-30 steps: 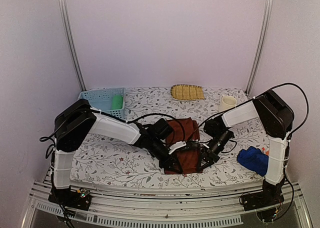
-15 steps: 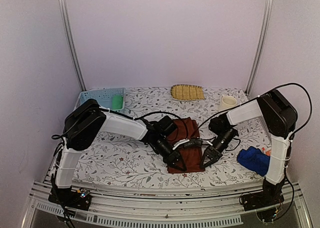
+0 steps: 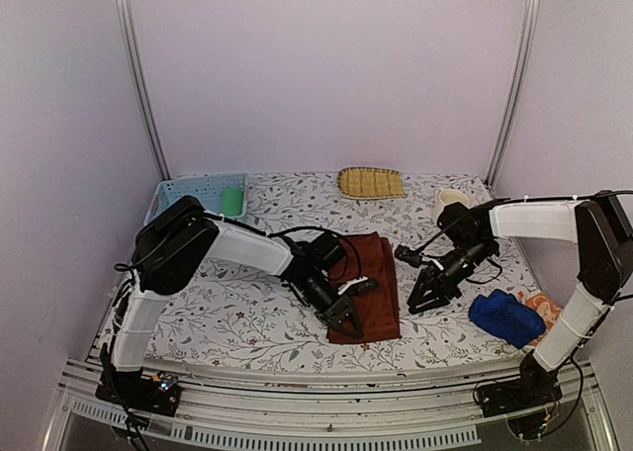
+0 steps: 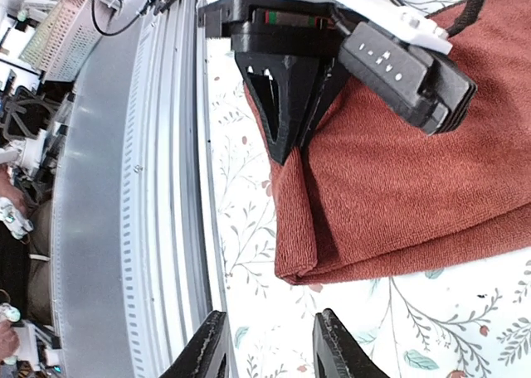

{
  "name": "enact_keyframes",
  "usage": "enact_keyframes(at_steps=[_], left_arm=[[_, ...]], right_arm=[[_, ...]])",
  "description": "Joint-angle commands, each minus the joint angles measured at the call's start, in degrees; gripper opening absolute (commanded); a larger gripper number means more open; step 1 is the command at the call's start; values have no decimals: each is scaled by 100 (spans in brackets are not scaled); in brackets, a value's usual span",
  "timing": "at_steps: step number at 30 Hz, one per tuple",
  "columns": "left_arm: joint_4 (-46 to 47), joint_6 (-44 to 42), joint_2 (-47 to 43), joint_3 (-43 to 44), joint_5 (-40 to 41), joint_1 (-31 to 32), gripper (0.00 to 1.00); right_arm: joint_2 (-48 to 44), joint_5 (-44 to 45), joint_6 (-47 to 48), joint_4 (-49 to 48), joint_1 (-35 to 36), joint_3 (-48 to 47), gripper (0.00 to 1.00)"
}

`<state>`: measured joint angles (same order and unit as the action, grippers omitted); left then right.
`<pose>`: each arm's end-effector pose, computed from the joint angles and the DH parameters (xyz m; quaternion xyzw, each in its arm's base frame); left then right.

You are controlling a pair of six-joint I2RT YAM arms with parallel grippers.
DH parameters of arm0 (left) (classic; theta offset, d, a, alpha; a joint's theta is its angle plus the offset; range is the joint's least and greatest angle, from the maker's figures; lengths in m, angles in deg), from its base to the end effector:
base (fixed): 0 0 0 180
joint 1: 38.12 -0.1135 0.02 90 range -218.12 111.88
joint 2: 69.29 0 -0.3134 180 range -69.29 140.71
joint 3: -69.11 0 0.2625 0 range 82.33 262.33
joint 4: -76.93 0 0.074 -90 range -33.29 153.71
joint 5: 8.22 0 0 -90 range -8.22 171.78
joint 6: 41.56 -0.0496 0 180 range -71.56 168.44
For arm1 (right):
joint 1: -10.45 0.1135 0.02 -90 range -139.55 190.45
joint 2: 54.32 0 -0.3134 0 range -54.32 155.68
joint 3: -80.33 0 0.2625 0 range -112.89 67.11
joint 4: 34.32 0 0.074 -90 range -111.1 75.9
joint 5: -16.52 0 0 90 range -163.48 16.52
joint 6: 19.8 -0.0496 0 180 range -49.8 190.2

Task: Roll the towels
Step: Roll the towel at the center of the board.

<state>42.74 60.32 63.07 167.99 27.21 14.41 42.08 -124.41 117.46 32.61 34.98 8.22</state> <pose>0.2655 -0.4128 0.1052 -0.3861 -0.7868 0.4723 0.0941 0.2496 0.1562 0.2117 -0.5256 0.7340 0.4234 0.0753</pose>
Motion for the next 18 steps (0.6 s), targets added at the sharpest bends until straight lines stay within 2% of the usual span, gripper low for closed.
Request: enact_keyframes(at_steps=[1,5,11,18], left_arm=[[-358,348,326,-46,588,-155,0],[-592,522,394,41,431,-142,0],[-616,848,388,67,328,-136,0],[-789,928,469,238,301,-142,0]], right_arm=[[-749,917,-341,-1098,396,424,36],[-1281,2211,-639,-1934,1211,768,37],[-1359,2883,-593,-2326,2235,892,37],[-971,3563,-541,-2718,2997,1015,36]])
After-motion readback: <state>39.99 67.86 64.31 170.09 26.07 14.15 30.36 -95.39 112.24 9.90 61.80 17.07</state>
